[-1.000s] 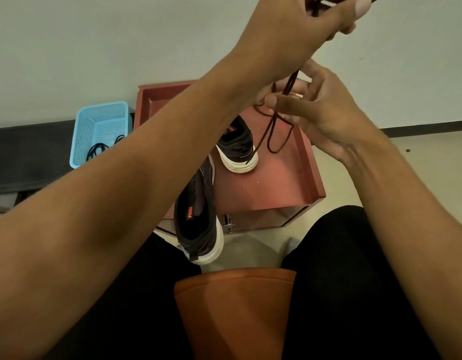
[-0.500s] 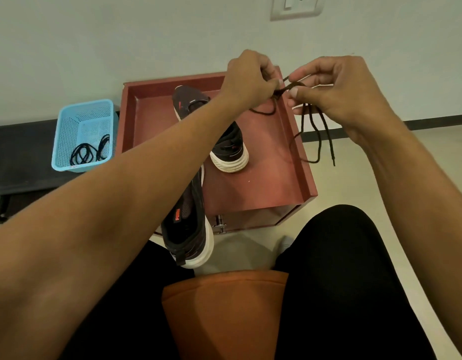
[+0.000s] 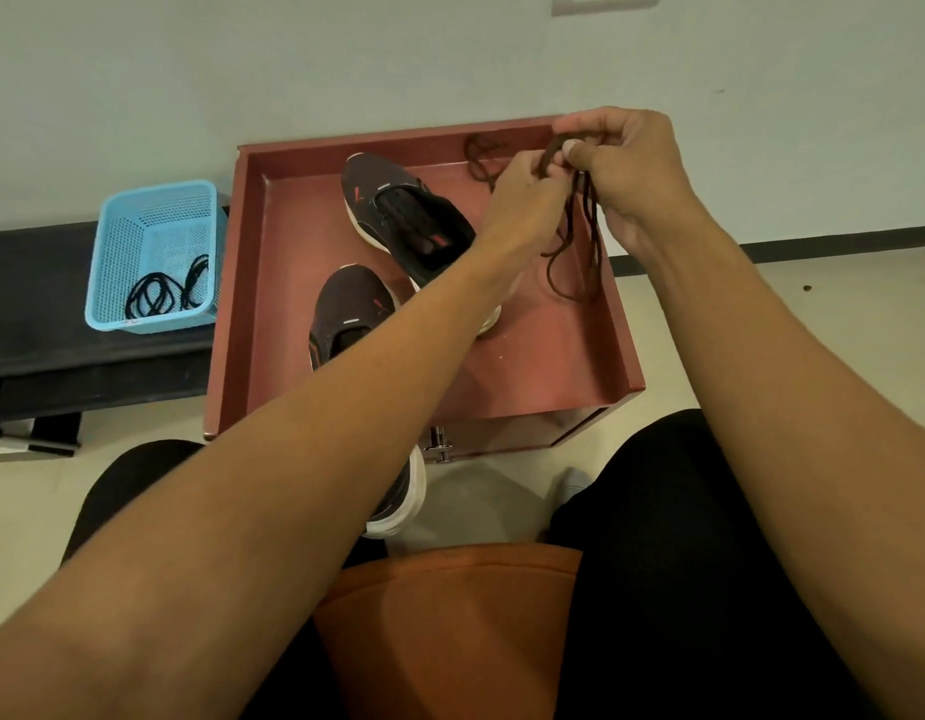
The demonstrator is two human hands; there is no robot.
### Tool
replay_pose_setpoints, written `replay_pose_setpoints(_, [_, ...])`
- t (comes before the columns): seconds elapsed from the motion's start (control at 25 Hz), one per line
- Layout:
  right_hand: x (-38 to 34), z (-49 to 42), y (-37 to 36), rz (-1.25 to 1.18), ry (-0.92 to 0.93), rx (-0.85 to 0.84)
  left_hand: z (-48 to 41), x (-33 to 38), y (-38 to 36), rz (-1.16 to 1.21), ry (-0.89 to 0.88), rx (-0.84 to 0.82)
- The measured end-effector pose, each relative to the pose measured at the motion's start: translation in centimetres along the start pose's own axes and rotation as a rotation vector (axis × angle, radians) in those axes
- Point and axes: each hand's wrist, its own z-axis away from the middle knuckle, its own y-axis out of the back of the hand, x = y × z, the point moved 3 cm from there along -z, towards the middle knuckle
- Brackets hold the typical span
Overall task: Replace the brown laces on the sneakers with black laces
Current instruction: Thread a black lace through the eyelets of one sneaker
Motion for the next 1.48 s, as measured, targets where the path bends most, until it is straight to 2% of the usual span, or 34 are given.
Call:
replay_pose_setpoints(0.12, [2.6,-1.2,-1.0,-0.058,-0.089,0.045,0.7,-2.6,-2.0,0.015,0.094,0.004])
replay_pose_setpoints(0.2, [4.2,-1.8,-1.3,0.071,-0.085,0.044,1.3,-3.8,-3.0,0.009,0.148,0.042])
replay_pose_setpoints(0.28, [4.9,-2.3,-1.4,0.372,-0.013,0.019,1.1,-4.8,-3.5,-0.007,0.161,0.086])
replay_pose_setpoints(0.4, [5.3,-3.4,-2.1,0.856,0.121,-0.114,0.5,-5.9,-4.1,-0.083,0.192,0.105])
replay_pose_setpoints(0.52, [5.9,-4.4,-3.0,1.118,0.218,-0.224,0.3,-6.5,-4.8,-0.180,0.246,0.099])
replay_pose_setpoints(0.92, [5.3,-3.7,-3.9,1.491,0.279,-0.375,0.7,-7.7,-5.1,-0.233,0.177,0.126])
replay_pose_setpoints(1.0, [5.1,-3.6,-3.6,1.468,0.288,-0.347,0.9,-7.4,-4.7,-0.254,0.160,0.144])
replay_pose_setpoints(1.12, [3.7,-4.0,-1.8,1.221,0.251,-0.172,2.6,-6.1,-3.9,-0.256,0.092,0.148])
replay_pose_setpoints(1.24, [0.9,-2.2,0.0,0.974,0.259,-0.060,5.8,-3.4,-2.5,-0.251,-0.148,0.178])
replay_pose_setpoints(1.36, [-1.8,1.9,0.3,0.697,0.362,-0.065,8.8,-0.6,1.0,-0.199,-0.417,0.218])
replay_pose_setpoints(1.48, [-3.0,6.1,-1.5,0.466,0.382,-0.112,10.7,1.1,6.3,-0.294,-0.505,0.249])
